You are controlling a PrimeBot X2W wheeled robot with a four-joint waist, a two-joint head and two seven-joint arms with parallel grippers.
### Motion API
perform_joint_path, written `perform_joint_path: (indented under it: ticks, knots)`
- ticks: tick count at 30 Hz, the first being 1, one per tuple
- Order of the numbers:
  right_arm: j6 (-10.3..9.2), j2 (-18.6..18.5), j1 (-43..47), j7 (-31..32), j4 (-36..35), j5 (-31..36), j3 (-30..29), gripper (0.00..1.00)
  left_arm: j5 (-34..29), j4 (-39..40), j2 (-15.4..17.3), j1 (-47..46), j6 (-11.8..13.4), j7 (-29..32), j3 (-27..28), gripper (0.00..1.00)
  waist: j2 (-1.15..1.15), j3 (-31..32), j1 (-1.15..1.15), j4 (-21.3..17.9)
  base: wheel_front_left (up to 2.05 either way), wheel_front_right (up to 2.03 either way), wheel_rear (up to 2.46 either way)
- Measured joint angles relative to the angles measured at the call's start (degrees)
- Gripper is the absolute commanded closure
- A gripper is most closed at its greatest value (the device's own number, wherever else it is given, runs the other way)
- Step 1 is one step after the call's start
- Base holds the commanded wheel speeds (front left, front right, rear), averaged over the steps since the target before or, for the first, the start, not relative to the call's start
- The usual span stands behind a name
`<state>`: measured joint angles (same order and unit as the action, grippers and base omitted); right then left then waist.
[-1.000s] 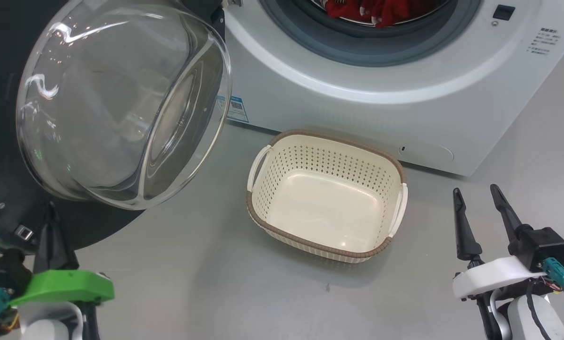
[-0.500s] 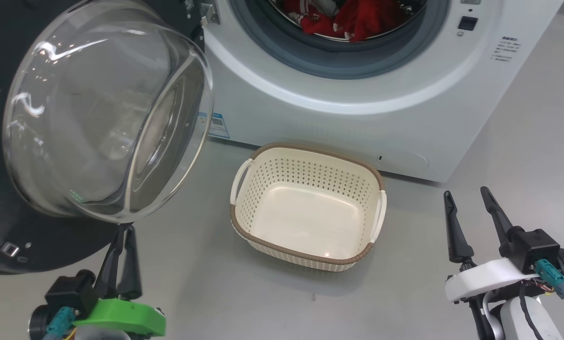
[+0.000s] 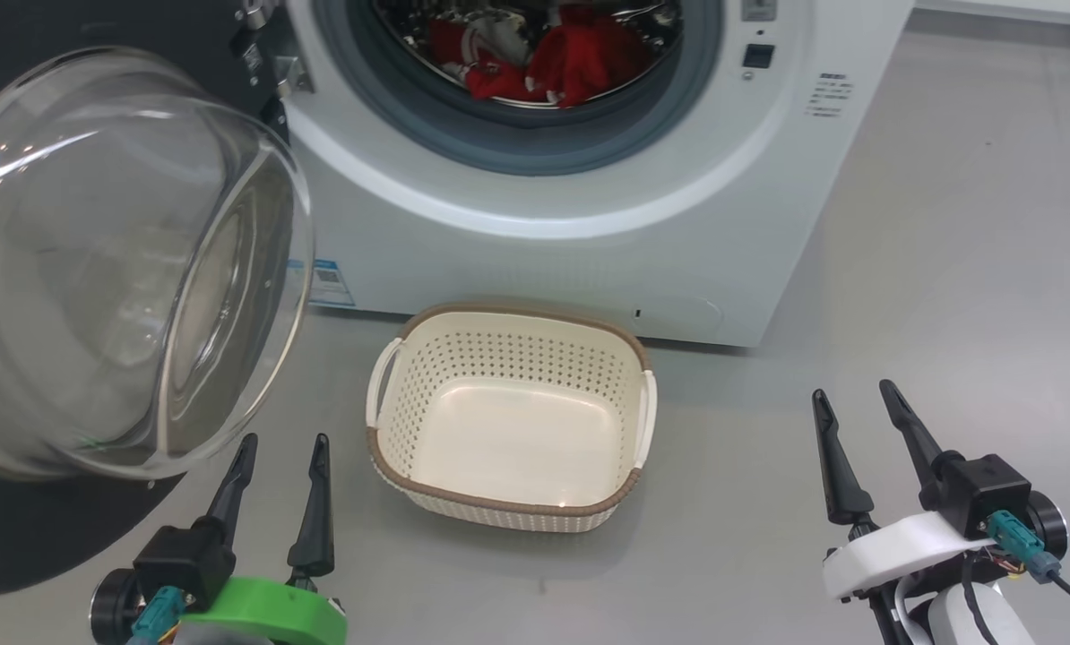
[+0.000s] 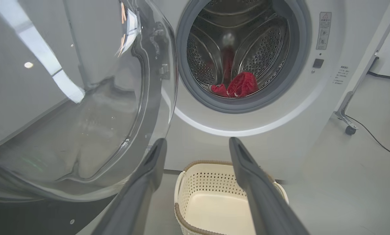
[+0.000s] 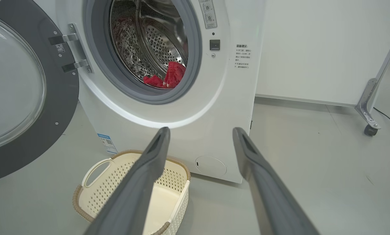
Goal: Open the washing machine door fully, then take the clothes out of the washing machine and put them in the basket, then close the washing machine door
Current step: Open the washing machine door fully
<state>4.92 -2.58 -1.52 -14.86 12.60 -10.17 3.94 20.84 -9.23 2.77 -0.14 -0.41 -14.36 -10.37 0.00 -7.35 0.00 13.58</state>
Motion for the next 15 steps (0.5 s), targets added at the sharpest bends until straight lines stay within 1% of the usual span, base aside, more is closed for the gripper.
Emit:
perform_joint_path:
  ticks: [7,10,15]
  knots:
    - [-0.14,0.0,1.6,0.0,0.0,-1.0,1.2,0.0,-0.8,0.4,0.0,0.0,-0.5,0.0,-0.8,0.0,0.0,1.5,0.0,-3.7,0.0,0.0,0.0]
    - [-0.54,0.1,2.2,0.0,-0.3,-1.4,2.2,0.0,-0.8,0.5,0.0,0.1,-0.5,0.2,-1.1,0.0,0.0,2.3,0.0,-5.6,0.0,0.0,0.0]
    - [-1.23,0.1,3.0,0.0,-1.3,-1.9,2.7,0.0,-0.8,0.4,0.0,0.2,-0.5,0.3,-1.5,0.0,0.0,3.3,0.0,-7.6,0.0,0.0,0.0]
